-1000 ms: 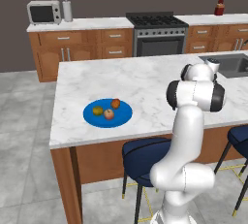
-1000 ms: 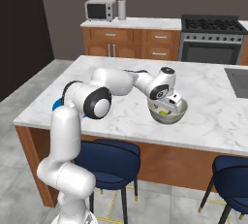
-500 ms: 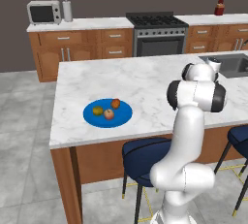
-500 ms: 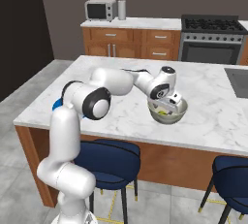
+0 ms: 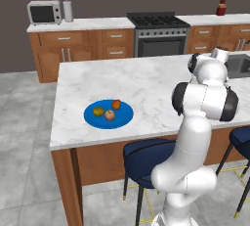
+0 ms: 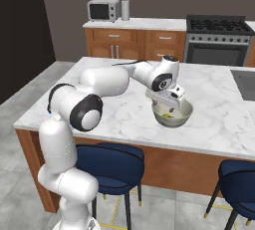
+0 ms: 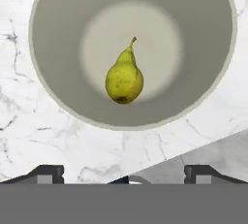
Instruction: Take the fruits from the plate on the dining counter and place two fruits in each bowl.
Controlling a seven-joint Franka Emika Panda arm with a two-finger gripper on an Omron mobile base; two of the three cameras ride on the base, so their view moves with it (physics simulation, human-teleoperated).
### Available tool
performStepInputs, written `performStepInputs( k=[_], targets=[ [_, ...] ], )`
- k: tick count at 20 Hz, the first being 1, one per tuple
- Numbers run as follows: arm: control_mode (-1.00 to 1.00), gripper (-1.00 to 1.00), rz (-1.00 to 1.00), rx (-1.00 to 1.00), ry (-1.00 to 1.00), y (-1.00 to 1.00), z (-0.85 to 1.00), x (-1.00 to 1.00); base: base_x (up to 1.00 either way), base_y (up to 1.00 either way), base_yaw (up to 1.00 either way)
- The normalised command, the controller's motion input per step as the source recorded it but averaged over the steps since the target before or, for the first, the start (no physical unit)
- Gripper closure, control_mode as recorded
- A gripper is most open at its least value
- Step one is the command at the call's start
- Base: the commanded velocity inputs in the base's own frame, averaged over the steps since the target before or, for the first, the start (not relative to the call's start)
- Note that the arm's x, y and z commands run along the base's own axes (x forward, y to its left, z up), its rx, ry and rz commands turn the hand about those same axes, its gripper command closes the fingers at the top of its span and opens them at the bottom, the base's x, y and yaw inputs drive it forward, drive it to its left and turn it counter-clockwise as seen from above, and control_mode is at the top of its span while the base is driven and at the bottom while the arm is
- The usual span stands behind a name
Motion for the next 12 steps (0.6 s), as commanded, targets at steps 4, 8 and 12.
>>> performStepInputs(
  k=[4, 8, 12],
  targets=[
    [-1.0, -1.0, 0.0, 0.0, 0.03, 0.77, 0.75, -0.77, 0.0, 0.0, 0.0],
    [-1.0, -1.0, 0.0, -0.01, -0.02, 0.85, 0.89, -0.39, 0.0, 0.0, 0.0],
    [-1.0, -1.0, 0.01, 0.0, -0.03, 0.96, 0.79, -0.03, 0.0, 0.0, 0.0]
  ],
)
